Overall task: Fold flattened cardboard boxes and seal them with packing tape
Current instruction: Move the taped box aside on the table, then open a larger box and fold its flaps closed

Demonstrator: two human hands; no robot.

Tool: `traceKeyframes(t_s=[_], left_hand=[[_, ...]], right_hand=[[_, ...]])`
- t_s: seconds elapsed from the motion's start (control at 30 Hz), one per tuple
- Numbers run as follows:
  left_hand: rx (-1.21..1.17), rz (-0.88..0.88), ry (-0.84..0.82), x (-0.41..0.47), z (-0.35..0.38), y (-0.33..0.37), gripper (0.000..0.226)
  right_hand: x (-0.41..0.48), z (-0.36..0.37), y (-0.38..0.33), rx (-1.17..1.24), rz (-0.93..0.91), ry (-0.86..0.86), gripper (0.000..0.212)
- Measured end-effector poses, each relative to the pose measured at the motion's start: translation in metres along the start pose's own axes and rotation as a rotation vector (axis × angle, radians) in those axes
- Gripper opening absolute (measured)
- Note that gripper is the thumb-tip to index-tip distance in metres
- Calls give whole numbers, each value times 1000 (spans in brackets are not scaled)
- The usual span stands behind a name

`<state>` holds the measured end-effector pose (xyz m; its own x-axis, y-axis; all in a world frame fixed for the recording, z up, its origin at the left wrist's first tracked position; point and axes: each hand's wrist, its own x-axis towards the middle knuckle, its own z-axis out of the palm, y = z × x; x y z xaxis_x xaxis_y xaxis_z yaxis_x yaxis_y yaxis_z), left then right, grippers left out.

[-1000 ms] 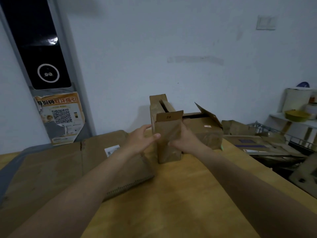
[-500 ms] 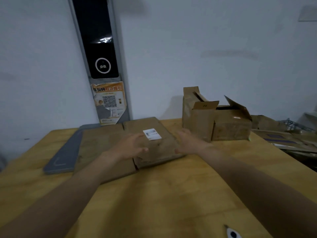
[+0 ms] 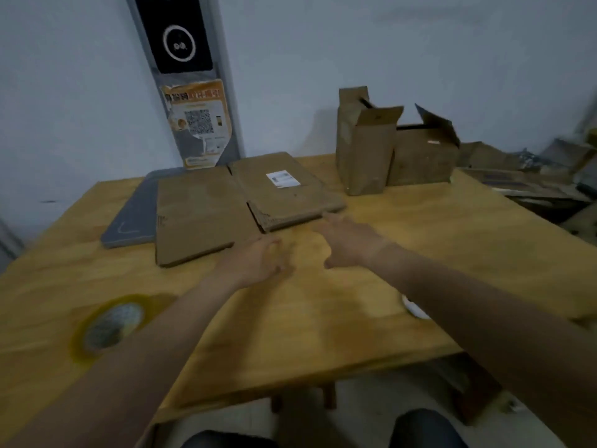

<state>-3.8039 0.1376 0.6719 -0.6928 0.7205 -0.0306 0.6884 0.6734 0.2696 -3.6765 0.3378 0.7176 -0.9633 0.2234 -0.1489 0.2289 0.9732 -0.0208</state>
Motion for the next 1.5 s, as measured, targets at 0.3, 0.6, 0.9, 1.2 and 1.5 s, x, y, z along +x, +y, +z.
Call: traceKeyframes(t_s=[0.3, 0.6, 0.9, 1.2, 1.5], left_hand=[[35, 171, -149, -2, 59, 120, 50], [41, 115, -94, 3, 79, 141, 52], [99, 131, -56, 12, 60, 125, 42], [165, -58, 113, 7, 25, 50, 55], [225, -244, 204, 25, 6, -34, 61]], right_hand=[[-126, 46, 77, 9, 204, -2, 68], [-135, 76, 102, 157, 215, 152, 23], [-85, 54, 127, -82, 368, 220, 25], [-36, 31, 80, -7, 199, 238, 52], [38, 34, 17, 189, 71, 161, 60]])
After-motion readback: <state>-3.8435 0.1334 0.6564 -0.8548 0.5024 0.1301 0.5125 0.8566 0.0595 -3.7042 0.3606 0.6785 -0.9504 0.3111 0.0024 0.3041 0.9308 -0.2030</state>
